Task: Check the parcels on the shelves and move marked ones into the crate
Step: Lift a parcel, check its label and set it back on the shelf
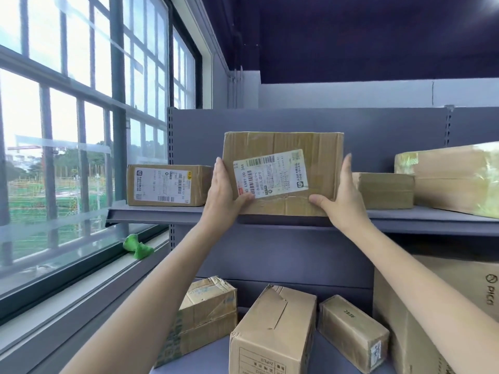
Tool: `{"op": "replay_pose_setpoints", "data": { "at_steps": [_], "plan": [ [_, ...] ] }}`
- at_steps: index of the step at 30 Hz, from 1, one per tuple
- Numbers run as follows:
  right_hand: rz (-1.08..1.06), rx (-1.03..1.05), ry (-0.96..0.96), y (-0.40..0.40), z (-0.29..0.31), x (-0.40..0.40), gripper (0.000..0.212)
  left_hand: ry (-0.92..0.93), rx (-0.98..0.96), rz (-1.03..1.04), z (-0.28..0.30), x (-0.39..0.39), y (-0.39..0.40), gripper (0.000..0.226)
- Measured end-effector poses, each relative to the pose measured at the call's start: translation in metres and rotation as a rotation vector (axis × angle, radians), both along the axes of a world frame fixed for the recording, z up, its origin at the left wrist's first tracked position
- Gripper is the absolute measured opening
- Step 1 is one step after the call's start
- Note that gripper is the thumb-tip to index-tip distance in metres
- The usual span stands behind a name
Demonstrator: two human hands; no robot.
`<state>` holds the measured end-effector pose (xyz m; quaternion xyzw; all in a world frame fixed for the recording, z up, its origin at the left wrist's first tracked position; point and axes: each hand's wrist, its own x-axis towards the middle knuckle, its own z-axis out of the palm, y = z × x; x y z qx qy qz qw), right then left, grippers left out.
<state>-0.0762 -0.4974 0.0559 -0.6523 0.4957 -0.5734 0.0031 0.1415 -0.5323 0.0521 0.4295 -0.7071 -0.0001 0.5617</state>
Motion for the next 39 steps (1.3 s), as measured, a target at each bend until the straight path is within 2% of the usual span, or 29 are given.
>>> {"op": "replay_pose_setpoints", "data": {
  "at_steps": [17,29,31,34,39],
  "plan": [
    [-0.132,0.234,0.11,-0.067,0.015,0.006,0.1,0.036,0.189,0.004,0.013,0.002,-0.065,0.093],
    [-0.153,0.2,0.041,-0.073,0.013,0.011,0.097,0.047,0.163,-0.008,0.01,0.002,-0.069,0.091],
    [-0.157,0.156,0.017,-0.068,0.012,0.013,0.092,0.064,0.132,-0.006,0.01,0.003,-0.064,0.086],
    [-0.171,0.063,-0.007,-0.055,0.011,0.015,0.074,0.045,0.037,0.021,0.008,0.004,-0.054,0.079],
    [-0.232,0.057,0.012,-0.034,0.013,-0.001,0.069,-0.027,-0.058,0.091,0.003,-0.004,-0.04,0.074]
  ]
}}
